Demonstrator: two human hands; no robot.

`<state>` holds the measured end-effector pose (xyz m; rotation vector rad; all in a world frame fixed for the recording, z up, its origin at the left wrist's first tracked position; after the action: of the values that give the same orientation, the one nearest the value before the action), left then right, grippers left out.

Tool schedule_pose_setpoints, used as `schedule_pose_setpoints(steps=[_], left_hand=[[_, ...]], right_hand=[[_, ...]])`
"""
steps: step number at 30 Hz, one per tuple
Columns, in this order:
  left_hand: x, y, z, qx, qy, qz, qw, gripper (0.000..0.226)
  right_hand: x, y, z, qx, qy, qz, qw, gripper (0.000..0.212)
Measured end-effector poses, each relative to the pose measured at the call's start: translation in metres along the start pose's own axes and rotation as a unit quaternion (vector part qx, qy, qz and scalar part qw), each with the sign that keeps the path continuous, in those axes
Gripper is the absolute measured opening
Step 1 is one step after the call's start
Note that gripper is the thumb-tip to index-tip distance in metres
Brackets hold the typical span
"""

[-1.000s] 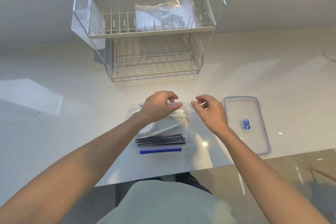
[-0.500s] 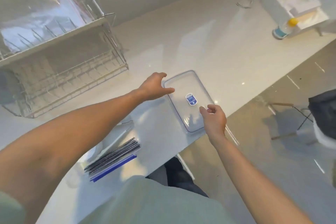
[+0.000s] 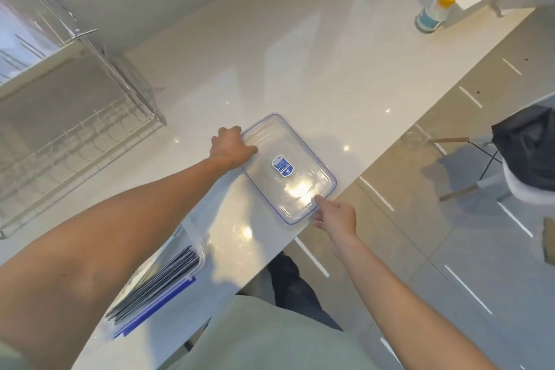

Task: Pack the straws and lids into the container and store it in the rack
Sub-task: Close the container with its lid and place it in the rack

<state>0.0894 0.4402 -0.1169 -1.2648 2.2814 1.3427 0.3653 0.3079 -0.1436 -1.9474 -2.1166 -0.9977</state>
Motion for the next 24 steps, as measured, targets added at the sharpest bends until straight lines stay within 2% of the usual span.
schedule_pose_setpoints(steps=[3, 6, 10, 16, 24], left_hand=[[0.011, 0.007, 0.002, -0.005, 0.051, 0.005, 0.999, 0.043], [0.012, 0.017, 0.002, -0.023, 0.027, -0.081, 0.996, 0.032], [0.013, 0.036, -0.012, -0.037, 0.007, -0.18, 0.983, 0.052], [0.048, 0.106, -0.051, -0.102, -0.007, -0.258, 0.961, 0.046], [0.165, 0.184, -0.149, -0.196, 0.043, -0.351, 0.915, 0.048]], right_hand=[[0.004, 0.005, 0.002, -0.006, -0.005, 0.004, 1.0, 0.041], [0.018, 0.009, 0.0, -0.027, 0.038, -0.046, 0.998, 0.05], [0.042, 0.003, -0.005, -0.036, 0.092, -0.056, 0.994, 0.056], [0.086, -0.026, -0.02, -0.04, 0.155, -0.037, 0.986, 0.035], [0.142, -0.126, -0.073, 0.051, 0.307, -0.103, 0.945, 0.028]])
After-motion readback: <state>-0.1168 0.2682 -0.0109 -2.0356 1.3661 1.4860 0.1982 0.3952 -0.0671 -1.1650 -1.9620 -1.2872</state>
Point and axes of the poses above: each hand's wrist, its own z-axis towards the middle knuckle, its own y-axis out of the back of the hand, x = y × z, the point moved 5 cm from there along z, towards the middle knuckle, and after that the axes turned 12 degrees about -z, right-handed, at the moved point
